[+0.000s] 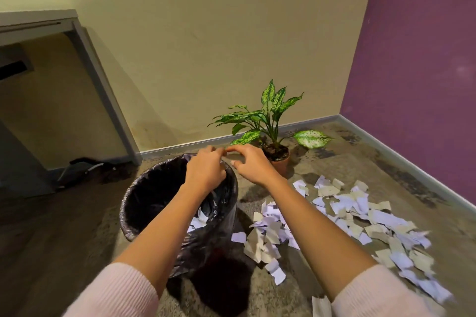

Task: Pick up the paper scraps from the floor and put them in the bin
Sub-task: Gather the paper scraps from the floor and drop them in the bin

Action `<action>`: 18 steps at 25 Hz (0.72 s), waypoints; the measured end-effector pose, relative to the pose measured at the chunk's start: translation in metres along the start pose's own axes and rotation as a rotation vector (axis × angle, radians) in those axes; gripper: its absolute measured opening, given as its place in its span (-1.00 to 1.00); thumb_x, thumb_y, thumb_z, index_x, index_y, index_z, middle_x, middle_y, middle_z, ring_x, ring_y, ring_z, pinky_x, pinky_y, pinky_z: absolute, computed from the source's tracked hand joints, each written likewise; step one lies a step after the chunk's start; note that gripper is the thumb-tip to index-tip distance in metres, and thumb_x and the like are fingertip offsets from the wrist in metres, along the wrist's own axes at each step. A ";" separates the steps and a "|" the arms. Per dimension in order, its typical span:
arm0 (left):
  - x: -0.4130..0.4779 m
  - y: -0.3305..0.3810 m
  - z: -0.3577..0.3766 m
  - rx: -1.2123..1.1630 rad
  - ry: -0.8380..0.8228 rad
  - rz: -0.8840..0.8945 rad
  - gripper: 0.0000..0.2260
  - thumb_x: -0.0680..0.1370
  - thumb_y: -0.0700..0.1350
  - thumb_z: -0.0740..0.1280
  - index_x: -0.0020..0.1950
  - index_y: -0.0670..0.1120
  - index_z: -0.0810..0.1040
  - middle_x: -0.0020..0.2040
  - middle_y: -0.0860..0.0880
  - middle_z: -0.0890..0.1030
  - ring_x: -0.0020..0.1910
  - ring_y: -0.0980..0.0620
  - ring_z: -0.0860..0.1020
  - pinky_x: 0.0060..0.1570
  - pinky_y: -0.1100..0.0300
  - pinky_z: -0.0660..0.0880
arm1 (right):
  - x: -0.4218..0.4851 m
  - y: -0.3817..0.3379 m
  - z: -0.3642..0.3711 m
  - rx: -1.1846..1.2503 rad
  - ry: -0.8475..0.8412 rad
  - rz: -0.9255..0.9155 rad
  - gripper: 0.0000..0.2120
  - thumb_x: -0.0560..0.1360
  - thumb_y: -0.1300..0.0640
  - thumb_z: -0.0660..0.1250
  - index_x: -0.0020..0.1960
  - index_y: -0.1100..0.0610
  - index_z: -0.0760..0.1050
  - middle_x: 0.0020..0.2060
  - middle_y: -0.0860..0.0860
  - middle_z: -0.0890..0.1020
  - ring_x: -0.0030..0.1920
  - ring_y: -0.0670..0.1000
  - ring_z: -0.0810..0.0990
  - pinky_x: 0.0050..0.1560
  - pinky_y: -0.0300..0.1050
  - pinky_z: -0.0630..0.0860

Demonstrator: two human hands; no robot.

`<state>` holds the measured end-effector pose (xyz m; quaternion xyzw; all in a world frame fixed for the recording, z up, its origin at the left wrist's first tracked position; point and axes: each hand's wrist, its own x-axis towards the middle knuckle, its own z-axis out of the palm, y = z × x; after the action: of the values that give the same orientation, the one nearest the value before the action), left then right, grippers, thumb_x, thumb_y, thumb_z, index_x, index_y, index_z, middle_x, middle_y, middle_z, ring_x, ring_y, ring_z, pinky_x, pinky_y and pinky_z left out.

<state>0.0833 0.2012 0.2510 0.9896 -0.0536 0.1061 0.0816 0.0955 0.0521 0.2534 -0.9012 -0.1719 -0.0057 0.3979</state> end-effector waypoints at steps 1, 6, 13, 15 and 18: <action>0.001 0.017 0.004 -0.012 0.014 0.029 -0.63 0.51 -0.05 0.27 0.32 0.00 0.48 0.20 -0.09 0.51 0.20 -0.14 0.51 0.00 -0.03 0.51 | -0.007 0.011 -0.008 -0.021 0.009 0.011 -0.62 0.50 0.16 0.32 0.30 -0.02 0.49 0.25 0.11 0.52 0.28 0.13 0.47 0.32 0.05 0.42; -0.006 0.090 0.050 0.026 -0.079 0.150 -0.54 0.52 0.04 0.30 0.39 -0.04 0.39 0.24 -0.10 0.47 0.23 -0.13 0.46 0.05 -0.02 0.50 | -0.049 0.082 -0.034 -0.133 0.021 0.149 -0.56 0.47 0.13 0.34 0.33 -0.04 0.43 0.22 0.12 0.51 0.28 0.14 0.44 0.27 0.03 0.43; -0.052 0.115 0.151 0.084 -0.444 0.159 -0.38 0.49 0.11 0.35 0.47 -0.07 0.23 0.32 -0.13 0.35 0.35 -0.18 0.35 0.24 -0.09 0.39 | -0.112 0.173 0.001 -0.253 -0.134 0.283 -0.51 0.44 0.12 0.34 0.36 0.00 0.42 0.30 0.12 0.46 0.36 0.16 0.35 0.29 0.05 0.42; -0.070 0.107 0.175 0.085 -0.543 0.106 -0.20 0.41 0.21 0.40 0.52 -0.05 0.15 0.38 -0.15 0.31 0.38 -0.20 0.31 0.29 -0.13 0.34 | -0.123 0.190 0.020 -0.304 -0.211 0.300 -0.47 0.43 0.07 0.36 0.39 -0.01 0.39 0.33 0.11 0.42 0.37 0.16 0.34 0.28 0.06 0.43; -0.093 0.088 0.208 0.062 -0.636 0.027 0.00 0.34 0.26 0.46 0.57 -0.09 0.00 0.47 -0.18 0.19 0.45 -0.21 0.22 0.35 -0.10 0.32 | -0.131 0.205 0.047 -0.381 -0.347 0.304 -0.36 0.41 0.01 0.40 0.44 -0.04 0.30 0.38 0.11 0.32 0.42 0.18 0.26 0.27 0.09 0.42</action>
<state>0.0239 0.0873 0.0431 0.9743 -0.0862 -0.2060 0.0291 0.0308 -0.0820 0.0551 -0.9626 -0.0963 0.1757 0.1824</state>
